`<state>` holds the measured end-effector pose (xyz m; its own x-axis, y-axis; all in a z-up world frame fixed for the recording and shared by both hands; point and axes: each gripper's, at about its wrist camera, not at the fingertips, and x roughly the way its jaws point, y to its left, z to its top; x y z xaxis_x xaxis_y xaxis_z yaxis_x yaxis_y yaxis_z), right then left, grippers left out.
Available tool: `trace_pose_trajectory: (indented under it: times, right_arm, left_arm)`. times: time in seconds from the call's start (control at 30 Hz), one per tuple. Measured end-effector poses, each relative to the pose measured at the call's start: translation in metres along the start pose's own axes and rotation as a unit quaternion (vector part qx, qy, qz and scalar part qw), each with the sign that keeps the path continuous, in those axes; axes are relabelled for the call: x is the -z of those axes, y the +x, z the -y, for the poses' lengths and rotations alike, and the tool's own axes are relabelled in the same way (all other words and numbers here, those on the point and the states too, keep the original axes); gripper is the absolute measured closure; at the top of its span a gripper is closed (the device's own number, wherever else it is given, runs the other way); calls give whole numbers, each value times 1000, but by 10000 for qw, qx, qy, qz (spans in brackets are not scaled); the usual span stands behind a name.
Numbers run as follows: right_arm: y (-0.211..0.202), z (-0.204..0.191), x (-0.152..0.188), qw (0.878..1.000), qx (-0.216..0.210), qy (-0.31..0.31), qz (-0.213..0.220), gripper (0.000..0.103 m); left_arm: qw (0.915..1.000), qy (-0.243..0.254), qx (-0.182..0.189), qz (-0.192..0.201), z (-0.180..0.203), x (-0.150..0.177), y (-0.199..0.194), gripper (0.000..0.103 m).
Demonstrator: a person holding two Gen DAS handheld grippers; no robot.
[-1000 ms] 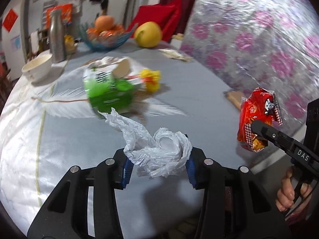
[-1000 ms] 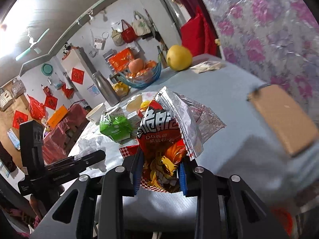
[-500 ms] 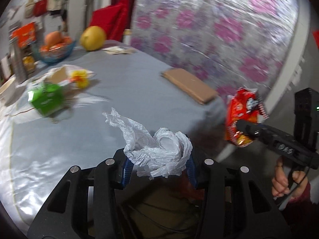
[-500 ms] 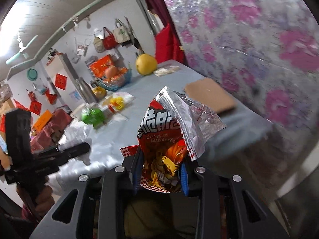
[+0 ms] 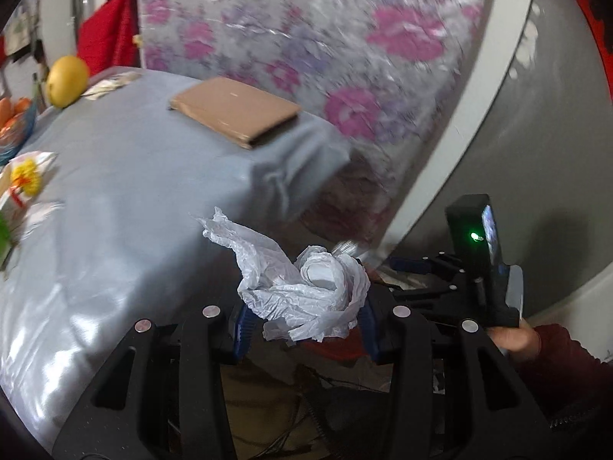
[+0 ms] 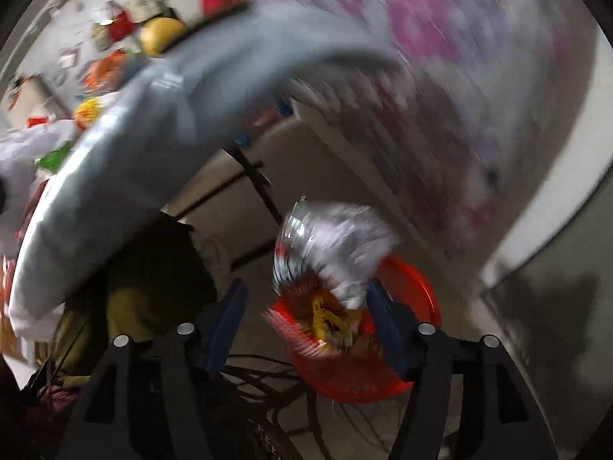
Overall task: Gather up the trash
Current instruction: 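Carry wrapper and plastic bag to the red wastebasket and open both tools, then move both open tools back over the table toward the green carton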
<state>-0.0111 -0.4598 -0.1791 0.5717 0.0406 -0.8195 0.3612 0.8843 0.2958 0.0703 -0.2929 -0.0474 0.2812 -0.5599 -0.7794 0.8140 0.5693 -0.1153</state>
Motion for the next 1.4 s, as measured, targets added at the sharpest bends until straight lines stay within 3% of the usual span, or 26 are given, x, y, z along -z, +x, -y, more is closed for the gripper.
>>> trace_pose_trajectory:
  times: [0.1, 0.37, 0.47, 0.5, 0.53, 0.7, 1.0, 1.4]
  right_arm:
    - [-13, 17, -2, 9996, -128, 206, 157, 38]
    - [-75, 44, -15, 9905, 306, 449, 1265, 28]
    - [-84, 48, -18, 9886, 266, 484, 1400, 28]
    - [-87, 48, -19, 9880, 242, 493, 1442, 28]
    - [-87, 48, -19, 9878, 231, 492, 1458, 28]
    - [-91, 47, -21, 9873, 222, 477, 1499, 28]
    - [-88, 40, -20, 9884, -1, 484, 1439, 27]
    - [-91, 3, -23, 9897, -173, 123, 1414, 22]
  left_arm:
    - [9999, 89, 59, -113, 8, -3, 12, 58]
    - [9975, 550, 228, -377, 41, -13, 41, 57]
    - [9953, 814, 236, -472, 59, -18, 53, 42]
    - [9947, 896, 191, -467, 64, -19, 56, 29]
    - [9943, 968, 107, -426, 69, -20, 58, 20]
    - [9946, 1004, -26, -265, 70, -23, 53, 11]
    - [9977, 570, -254, -253, 43, -22, 42, 9]
    - [9982, 206, -554, 137, 16, -9, 8, 8]
